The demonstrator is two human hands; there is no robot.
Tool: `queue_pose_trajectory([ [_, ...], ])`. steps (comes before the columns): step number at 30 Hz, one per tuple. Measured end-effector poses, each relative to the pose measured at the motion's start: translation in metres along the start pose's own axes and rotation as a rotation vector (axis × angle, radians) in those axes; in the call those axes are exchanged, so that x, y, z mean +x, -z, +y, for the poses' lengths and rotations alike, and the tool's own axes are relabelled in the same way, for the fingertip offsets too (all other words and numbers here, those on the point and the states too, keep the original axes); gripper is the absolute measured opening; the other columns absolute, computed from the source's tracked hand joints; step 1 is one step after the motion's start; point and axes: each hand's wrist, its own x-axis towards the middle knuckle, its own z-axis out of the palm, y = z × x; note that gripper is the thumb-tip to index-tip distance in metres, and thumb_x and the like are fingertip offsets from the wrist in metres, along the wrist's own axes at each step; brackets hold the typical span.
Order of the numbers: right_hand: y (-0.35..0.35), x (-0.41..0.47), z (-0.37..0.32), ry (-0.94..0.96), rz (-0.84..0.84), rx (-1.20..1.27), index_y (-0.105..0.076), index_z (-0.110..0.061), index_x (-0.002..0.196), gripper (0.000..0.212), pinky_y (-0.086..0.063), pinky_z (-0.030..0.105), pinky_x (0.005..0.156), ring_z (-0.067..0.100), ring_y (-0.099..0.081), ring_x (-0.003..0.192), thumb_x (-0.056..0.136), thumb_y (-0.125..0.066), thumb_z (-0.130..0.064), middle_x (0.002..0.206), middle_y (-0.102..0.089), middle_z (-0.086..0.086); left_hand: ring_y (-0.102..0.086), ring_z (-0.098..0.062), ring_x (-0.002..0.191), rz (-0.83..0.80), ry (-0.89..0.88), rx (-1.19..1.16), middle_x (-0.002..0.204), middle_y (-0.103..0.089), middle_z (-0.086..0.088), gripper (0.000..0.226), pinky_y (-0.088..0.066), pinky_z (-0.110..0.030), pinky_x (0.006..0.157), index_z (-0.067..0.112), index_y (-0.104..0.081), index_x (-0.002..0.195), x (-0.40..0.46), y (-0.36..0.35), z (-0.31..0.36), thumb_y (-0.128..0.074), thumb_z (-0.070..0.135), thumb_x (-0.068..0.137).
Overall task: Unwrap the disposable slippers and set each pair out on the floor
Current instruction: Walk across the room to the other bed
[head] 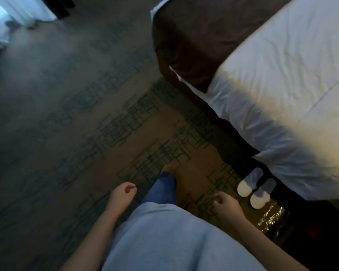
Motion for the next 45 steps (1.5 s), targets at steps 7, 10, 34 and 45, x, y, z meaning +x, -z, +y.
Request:
queue_pose_trajectory([
  [7,-0.006,0.037,-0.053,0.065,-0.073,-0.213,-0.056,-0.017,0.118,0.031,-0.043,0.019,0.053,0.008,-0.059,0.07,0.088,-0.048,-0.021,0.095,-0.061,-0.002,-0.063,-0.029,0.078,-0.004,0.189,-0.261,0.075,-0.065,-0.013,0.017,-0.053,-0.049,0.085,0.016,-0.063,0.078,0.017,0.013,-0.046,-0.056,0.003,0.085],
  [10,-0.013,0.065,-0.102,0.078,-0.053,-0.241,-0.055,-0.017,0.119,0.03,-0.044,0.018,0.052,0.005,-0.057,0.068,0.09,-0.049,-0.021,0.092,-0.058,-0.004,-0.06,-0.026,0.08,0.002,0.217,-0.291,0.073,-0.063,-0.011,0.029,-0.05,-0.045,0.085,0.023,-0.059,0.069,0.038,0.034,-0.054,-0.052,0.0,0.085],
  [34,0.037,0.307,-0.514,0.14,-0.115,-0.243,-0.06,-0.009,0.108,0.023,-0.044,0.03,0.077,0.022,-0.056,0.085,0.091,-0.047,-0.017,0.107,-0.065,0.013,-0.057,-0.01,0.063,0.053,0.117,-0.368,0.079,-0.061,-0.001,0.016,-0.039,-0.021,0.052,0.012,-0.059,0.095,0.412,0.317,0.139,-0.043,0.008,0.093],
  [45,0.106,0.448,-0.783,0.212,-0.154,-0.087,-0.059,-0.018,0.11,0.022,-0.05,0.036,0.074,0.022,-0.063,0.086,0.091,-0.048,-0.019,0.095,-0.062,0.002,-0.06,-0.018,0.072,0.06,0.224,-0.513,0.077,-0.066,-0.009,0.015,-0.046,-0.021,0.066,0.002,-0.062,0.098,0.535,0.392,0.192,-0.049,0.002,0.09],
])
